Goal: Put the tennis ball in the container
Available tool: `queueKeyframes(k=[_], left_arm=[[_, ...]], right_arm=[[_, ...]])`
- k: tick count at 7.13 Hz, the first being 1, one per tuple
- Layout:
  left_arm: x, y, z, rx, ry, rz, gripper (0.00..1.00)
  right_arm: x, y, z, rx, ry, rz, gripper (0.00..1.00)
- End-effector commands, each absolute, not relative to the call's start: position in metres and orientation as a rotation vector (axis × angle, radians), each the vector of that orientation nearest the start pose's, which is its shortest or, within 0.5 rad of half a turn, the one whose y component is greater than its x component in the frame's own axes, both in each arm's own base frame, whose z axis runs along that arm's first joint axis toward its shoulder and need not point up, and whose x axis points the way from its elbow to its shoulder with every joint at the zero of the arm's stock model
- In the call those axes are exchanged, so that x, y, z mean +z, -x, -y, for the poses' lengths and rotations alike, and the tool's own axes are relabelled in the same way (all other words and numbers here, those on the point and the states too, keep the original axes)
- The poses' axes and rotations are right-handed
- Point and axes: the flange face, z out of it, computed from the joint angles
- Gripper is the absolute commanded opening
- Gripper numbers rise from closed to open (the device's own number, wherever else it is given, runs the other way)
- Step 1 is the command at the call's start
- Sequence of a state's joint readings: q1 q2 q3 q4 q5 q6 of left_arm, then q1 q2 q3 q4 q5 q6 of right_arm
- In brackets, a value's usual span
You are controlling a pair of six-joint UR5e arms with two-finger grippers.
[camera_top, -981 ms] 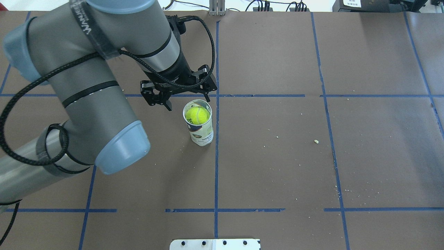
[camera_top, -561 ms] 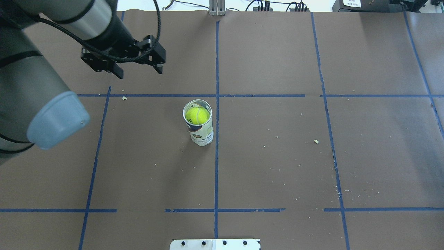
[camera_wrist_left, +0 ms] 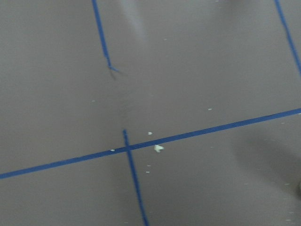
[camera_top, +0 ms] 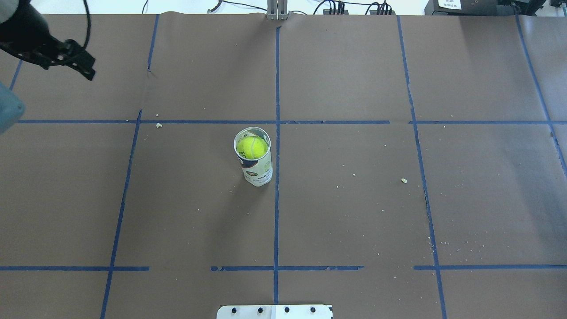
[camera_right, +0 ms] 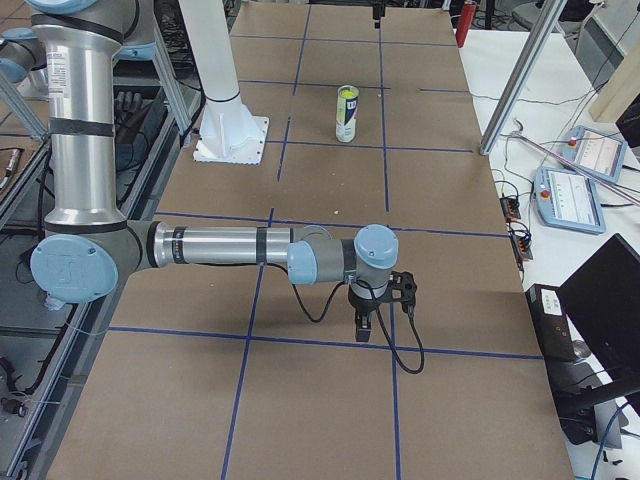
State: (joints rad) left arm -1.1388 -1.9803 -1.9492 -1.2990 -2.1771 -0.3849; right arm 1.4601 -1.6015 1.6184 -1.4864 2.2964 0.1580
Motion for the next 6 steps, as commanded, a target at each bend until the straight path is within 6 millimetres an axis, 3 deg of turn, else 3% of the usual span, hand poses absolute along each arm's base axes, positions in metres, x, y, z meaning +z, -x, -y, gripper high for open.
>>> queueKeyframes(k=[1,2,4,5,6], left_arm=[[0.430,-0.089,0.570,0.239,-0.227,-0.718,1.00],[0.474,-0.050,0.573,0.239,-0.217,-0.720,1.00],[0.543,0.030,0.575,0.247,-0.199,-0.676,1.00],[0.570,0.062,0.574,0.214,-0.176,-0.663,1.00],[0.585,0.082,0.570,0.188,-0.163,-0.660,1.00]], right_arm=[[0.645,-0.013,0.490,0.009,0.001,0.731,1.00],[0.645,-0.013,0.490,0.009,0.001,0.731,1.00],[0.645,-0.013,0.490,0.009,0.001,0.731,1.00],[0.645,-0.013,0.490,0.009,0.001,0.731,1.00],[0.645,-0.013,0.490,0.009,0.001,0.731,1.00]])
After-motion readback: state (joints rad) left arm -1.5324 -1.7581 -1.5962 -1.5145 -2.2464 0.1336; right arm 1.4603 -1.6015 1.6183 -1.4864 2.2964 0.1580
